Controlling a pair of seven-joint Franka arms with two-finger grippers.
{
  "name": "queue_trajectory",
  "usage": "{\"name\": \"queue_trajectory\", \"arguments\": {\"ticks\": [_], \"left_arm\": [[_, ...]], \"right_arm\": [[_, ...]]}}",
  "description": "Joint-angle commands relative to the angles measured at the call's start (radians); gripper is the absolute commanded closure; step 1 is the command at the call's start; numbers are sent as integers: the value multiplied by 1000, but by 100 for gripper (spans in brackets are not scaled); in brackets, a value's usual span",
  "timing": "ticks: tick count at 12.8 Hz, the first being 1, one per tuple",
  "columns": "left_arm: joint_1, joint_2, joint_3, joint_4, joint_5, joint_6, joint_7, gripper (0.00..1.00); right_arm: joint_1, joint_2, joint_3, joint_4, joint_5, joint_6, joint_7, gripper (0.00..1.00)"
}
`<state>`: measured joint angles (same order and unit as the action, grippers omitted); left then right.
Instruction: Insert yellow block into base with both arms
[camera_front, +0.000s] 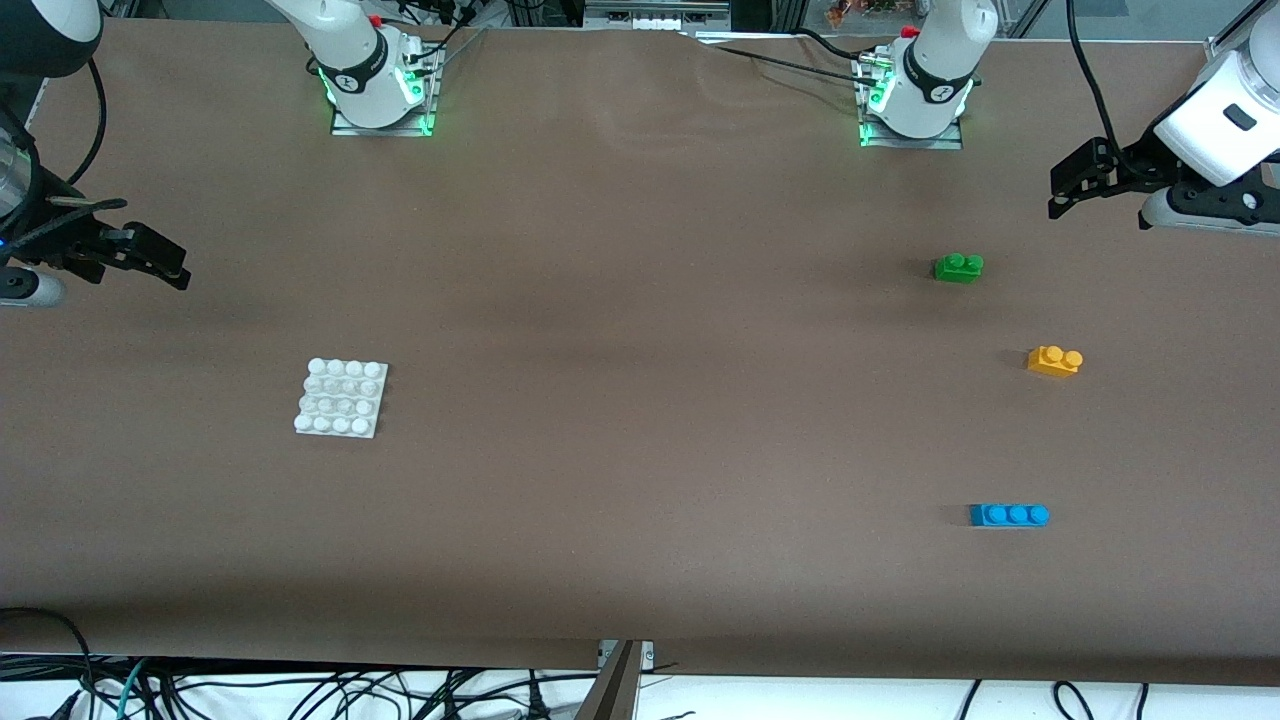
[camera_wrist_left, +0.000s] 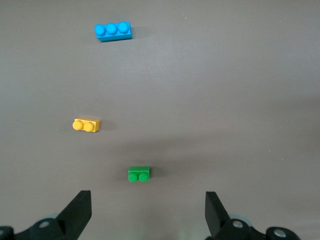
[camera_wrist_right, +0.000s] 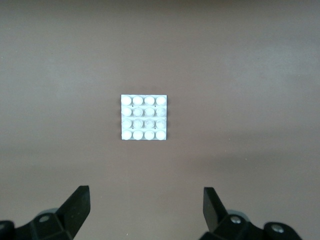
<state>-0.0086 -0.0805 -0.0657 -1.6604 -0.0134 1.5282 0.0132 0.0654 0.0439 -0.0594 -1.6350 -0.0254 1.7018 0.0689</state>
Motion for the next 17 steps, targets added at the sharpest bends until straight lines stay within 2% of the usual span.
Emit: {"name": "queue_trajectory", "arguments": {"ticks": [1, 9, 11, 13, 17], "left_arm": [[2, 10, -5, 28, 21, -17, -9, 0], [9, -1, 3, -18, 23, -17, -10, 0], [7, 21, -2, 14, 24, -7, -12, 0], [7, 91, -5, 103, 21, -13, -15, 0], [7, 100, -3, 111, 21, -16, -9, 0]], "right_arm": [[-6, -12, 3, -2, 1, -11, 15, 0], [-6, -13, 3, -2, 1, -31, 15, 0], [-6, -13, 3, -2, -1, -31, 15, 0], [-6, -13, 3, -2, 1, -30, 15, 0], [-6, -15, 3, -2, 1, -30, 15, 0]]}}
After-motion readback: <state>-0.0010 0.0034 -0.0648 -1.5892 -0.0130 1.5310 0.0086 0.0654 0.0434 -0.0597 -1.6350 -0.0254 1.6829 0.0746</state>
